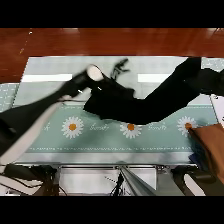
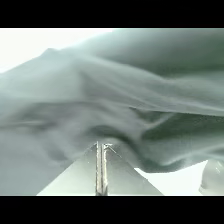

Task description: Fold the shirts.

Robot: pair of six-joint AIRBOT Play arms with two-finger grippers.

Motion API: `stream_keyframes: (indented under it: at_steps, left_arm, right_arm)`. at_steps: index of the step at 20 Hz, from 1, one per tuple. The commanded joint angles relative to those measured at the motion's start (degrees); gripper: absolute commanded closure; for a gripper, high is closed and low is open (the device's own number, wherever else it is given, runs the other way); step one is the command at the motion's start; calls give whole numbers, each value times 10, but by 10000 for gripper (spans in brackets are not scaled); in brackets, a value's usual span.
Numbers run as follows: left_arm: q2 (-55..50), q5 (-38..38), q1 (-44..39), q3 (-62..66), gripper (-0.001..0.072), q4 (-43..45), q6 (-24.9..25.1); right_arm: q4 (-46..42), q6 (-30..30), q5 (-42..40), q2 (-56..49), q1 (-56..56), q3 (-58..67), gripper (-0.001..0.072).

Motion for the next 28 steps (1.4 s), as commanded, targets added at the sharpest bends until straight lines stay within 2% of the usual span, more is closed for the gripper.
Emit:
stream_keyframes:
  at_steps: [1,5,10,14,18,19,21,22,23,26,28]
  left_arm:
    - [104,-26,119,0,686,111,-28]
    - [246,-63,273,0,686,180,-27]
    - [369,-137,407,0,685,228,-27]
    - [428,-176,427,0,685,225,-28]
    - [449,-203,410,0,685,216,-32]
    - [447,-205,403,0,685,217,-32]
    - [443,-204,395,-5,685,217,-32]
    - [442,-201,393,-11,685,217,-32]
    - [442,-196,392,-21,685,217,-32]
    - [441,-191,392,-51,684,217,-31]
    - [440,-187,392,-64,684,217,-31]
  right_arm:
    - [37,-32,-35,-47,2,0,679]
    - [29,-24,-127,-130,108,0,679]
    - [37,37,-258,-268,243,0,678]
    - [80,39,-380,-370,315,0,678]
    - [203,38,-490,-442,355,0,676]
    - [226,37,-510,-451,365,0,621]
    - [244,23,-528,-455,379,0,358]
    - [243,15,-524,-452,379,0,262]
    - [243,0,-513,-445,374,0,217]
    - [209,-54,-411,-395,323,0,216]
    - [116,-57,-298,-344,264,0,217]
